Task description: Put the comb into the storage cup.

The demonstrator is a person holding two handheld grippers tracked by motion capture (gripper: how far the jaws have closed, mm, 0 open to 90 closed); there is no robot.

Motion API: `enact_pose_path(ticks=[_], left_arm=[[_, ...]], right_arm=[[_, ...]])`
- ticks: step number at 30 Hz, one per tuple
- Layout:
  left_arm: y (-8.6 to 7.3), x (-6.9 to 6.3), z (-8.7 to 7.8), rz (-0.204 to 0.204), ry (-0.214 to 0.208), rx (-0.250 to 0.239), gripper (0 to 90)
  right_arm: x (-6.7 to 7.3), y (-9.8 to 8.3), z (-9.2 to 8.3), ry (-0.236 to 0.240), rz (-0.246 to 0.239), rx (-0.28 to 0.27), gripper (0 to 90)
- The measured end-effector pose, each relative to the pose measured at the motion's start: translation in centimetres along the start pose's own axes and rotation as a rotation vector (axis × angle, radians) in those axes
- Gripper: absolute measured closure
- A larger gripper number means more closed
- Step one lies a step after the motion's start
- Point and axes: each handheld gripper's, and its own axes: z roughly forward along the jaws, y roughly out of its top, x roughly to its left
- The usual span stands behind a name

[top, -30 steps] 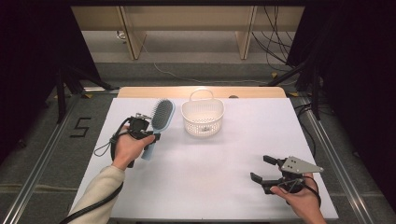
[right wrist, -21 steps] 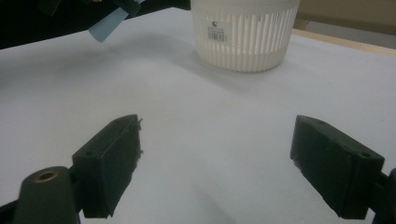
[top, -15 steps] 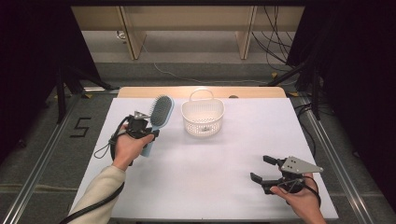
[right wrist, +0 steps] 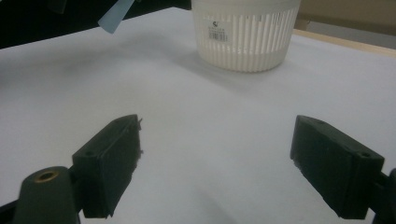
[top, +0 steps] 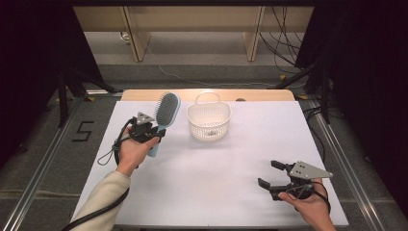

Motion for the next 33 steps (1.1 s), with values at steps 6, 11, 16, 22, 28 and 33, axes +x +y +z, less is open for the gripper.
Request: enact_pose_path(ticks=[6,11,16,22,28,33], left_arm=[[0.08,-0.05,-0.09,0.011,-0.013,-0.040,69.7],[0.05,0.04,-0.11,0.014,-0.018,-0.063,69.7],[0.16,-0.11,-0.24,0.025,-0.031,-0.105,69.7],[0.28,-0.12,-0.46,0.026,-0.028,-0.135,69.7],[0.28,-0.16,-0.45,0.026,-0.034,-0.149,69.6],[0.39,-0.41,-0.51,0.026,-0.043,-0.164,69.6]], right_arm=[[0.01,0.01,-0.01,0.002,-0.002,0.001,16.7],[0.01,0.01,0.00,0.001,-0.001,0.000,16.7],[-0.01,0.01,0.00,0.000,-0.005,-0.002,16.6],[0.01,0.03,-0.02,-0.002,-0.007,-0.004,16.4],[-0.01,0.02,0.01,-0.002,-0.006,-0.005,16.4],[-0.01,0.00,0.01,-0.001,-0.003,0.000,16.4]])
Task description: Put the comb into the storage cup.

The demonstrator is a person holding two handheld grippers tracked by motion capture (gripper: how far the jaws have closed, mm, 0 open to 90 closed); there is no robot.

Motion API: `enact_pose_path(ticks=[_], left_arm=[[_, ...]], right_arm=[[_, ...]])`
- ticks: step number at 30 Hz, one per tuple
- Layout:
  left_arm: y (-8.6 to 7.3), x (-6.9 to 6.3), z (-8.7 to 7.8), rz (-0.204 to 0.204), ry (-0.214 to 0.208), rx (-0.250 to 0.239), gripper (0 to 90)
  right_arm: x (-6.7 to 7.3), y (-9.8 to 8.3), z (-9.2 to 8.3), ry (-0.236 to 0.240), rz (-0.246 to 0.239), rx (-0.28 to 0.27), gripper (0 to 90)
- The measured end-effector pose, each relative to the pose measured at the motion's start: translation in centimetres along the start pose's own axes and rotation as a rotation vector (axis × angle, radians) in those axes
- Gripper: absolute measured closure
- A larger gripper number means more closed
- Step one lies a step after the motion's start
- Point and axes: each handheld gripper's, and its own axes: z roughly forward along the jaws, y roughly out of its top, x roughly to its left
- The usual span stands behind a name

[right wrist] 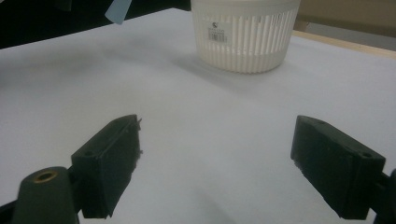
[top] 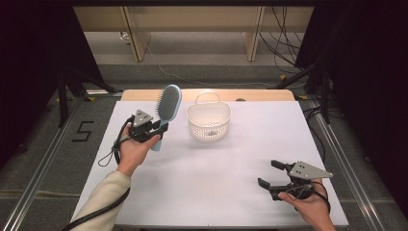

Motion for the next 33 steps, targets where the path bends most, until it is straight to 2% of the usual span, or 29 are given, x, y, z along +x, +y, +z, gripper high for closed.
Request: enact_pose_path(ticks=[9,26,33], left_arm=[[0.3,-0.8,0.1,0.008,-0.008,-0.035,69.6],[1.0,-1.0,-0.2,0.002,-0.007,-0.086,69.6],[1.1,-1.3,-0.1,0.023,-0.008,-0.103,69.6]], right_arm=[[0.0,0.0,0.0,0.000,0.000,-0.001,16.3],[0.0,0.0,0.0,-0.006,-0.001,-0.001,16.3],[-0.1,0.0,0.1,-0.010,-0.003,-0.001,16.3]])
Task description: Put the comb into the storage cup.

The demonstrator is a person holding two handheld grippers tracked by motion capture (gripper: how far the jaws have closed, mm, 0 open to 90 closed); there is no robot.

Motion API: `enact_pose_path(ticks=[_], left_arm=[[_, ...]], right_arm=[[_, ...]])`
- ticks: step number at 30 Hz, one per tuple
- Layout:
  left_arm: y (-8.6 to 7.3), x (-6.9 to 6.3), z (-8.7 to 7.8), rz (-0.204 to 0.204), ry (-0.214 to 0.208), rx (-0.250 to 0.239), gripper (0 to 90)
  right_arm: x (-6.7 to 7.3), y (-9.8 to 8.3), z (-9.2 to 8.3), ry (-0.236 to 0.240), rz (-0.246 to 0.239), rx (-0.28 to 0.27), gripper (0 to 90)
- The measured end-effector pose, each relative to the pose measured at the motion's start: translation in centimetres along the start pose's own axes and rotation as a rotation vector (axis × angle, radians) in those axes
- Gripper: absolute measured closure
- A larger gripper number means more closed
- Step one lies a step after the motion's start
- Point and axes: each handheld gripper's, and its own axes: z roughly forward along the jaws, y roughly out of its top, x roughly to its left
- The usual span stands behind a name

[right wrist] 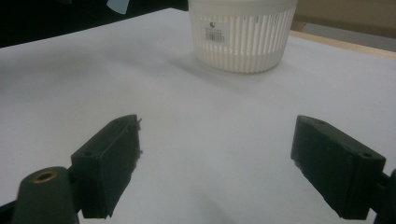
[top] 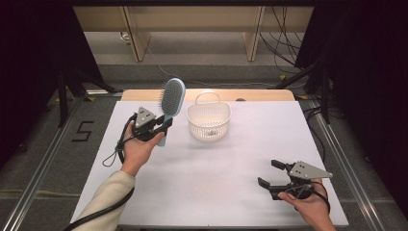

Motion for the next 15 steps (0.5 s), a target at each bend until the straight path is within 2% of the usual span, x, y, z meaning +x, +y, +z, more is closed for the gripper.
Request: enact_pose_path(ticks=[15], left_arm=[[0.45,0.00,0.04,0.002,0.003,-0.016,69.6]], right_arm=[[-0.06,-0.03,0.04,-0.004,0.002,0.002,16.3]])
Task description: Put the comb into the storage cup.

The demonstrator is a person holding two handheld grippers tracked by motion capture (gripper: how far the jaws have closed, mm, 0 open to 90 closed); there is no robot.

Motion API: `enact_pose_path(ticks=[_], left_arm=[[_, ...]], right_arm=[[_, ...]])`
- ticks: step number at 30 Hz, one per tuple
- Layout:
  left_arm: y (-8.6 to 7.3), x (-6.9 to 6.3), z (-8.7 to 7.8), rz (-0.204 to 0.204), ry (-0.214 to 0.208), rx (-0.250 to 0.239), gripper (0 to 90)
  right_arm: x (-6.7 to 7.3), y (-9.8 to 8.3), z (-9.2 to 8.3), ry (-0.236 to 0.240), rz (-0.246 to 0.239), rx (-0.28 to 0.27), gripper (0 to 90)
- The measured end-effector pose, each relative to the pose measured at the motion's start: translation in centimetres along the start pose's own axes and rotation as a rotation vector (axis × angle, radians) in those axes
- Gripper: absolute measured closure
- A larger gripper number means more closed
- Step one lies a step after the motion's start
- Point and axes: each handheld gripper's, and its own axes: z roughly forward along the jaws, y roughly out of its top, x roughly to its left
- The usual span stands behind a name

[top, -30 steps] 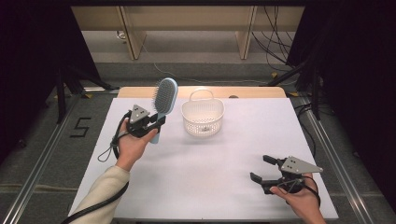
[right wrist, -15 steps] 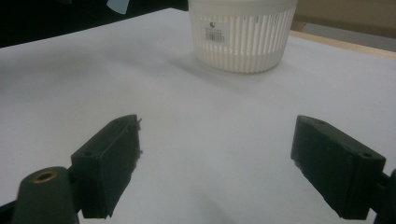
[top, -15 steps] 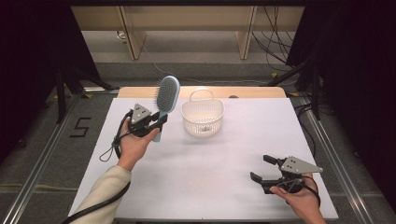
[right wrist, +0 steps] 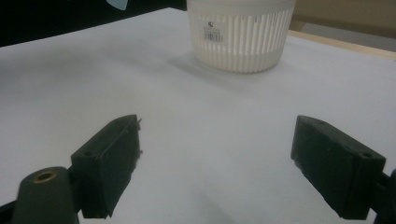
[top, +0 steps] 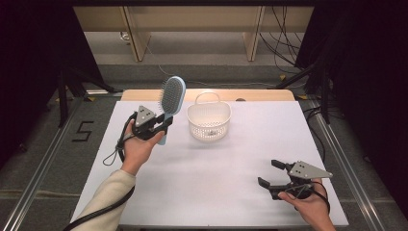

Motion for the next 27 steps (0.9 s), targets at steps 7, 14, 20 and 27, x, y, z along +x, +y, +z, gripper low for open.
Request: enact_pose_path(ticks=[7,14,20,27], left_arm=[[0.4,-0.3,0.2,0.005,-0.009,-0.011,69.6],[0.9,-0.6,0.4,0.008,-0.014,-0.021,69.6],[1.1,-0.8,0.6,0.012,-0.019,-0.025,69.6],[1.4,-1.1,0.8,0.011,-0.024,-0.031,69.6]], right_arm=[[-0.1,0.0,0.0,-0.005,0.001,0.000,16.3],[-0.1,0.0,0.0,-0.007,0.002,0.000,16.3],[-0.2,-0.1,0.0,-0.009,0.003,0.000,16.2],[-0.2,-0.1,0.0,-0.010,0.005,0.000,16.2]])
